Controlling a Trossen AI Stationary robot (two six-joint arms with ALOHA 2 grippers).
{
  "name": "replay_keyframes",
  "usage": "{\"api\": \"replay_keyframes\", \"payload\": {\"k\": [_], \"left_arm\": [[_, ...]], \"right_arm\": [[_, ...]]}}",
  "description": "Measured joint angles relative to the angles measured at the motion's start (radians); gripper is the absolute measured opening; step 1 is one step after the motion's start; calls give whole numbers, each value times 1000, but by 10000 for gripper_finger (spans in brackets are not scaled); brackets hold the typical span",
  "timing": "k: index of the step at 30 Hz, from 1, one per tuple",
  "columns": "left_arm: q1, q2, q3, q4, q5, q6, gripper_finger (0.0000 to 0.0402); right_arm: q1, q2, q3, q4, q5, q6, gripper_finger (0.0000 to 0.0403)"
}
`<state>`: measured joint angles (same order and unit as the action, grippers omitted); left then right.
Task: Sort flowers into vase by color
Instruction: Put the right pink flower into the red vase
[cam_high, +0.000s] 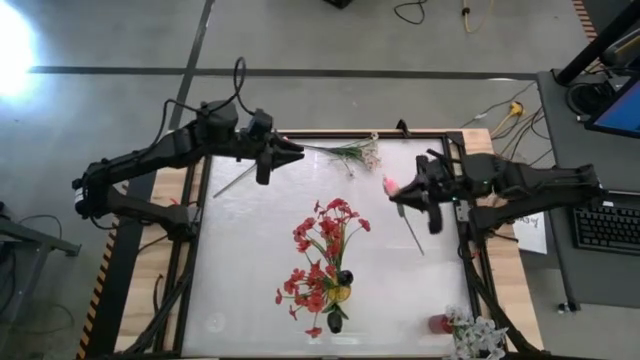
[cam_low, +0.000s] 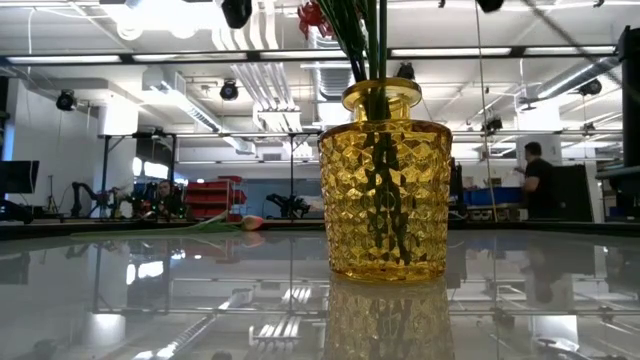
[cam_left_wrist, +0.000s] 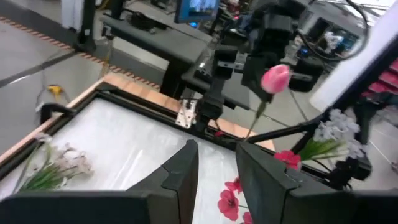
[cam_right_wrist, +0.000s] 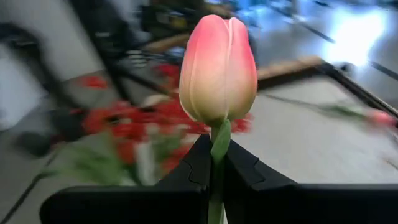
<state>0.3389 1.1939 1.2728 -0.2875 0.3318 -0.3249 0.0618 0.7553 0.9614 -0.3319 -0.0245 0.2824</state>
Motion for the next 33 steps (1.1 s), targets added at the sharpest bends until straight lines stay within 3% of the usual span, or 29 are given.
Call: {"api": "replay_keyframes", "payload": {"k": [10,17,22,28,33], "left_arm": [[1,-1,0,11,58,46,99],[1,-1,0,41,80,90,99],[1,-2,0,86,80,107,99],[1,1,-20,145,85,97,99],[1,3,-97,305,129,65,99]], "right_arm": [[115,-155,-77,159,-211,-98,12],[260,-278,-204,330,-264,-101,12],[351,-291,-265,520,-274,-88,12],[445,-287,-294,520,-324,-61,12],[509,-283,-328,526,-322,-56,12]]}}
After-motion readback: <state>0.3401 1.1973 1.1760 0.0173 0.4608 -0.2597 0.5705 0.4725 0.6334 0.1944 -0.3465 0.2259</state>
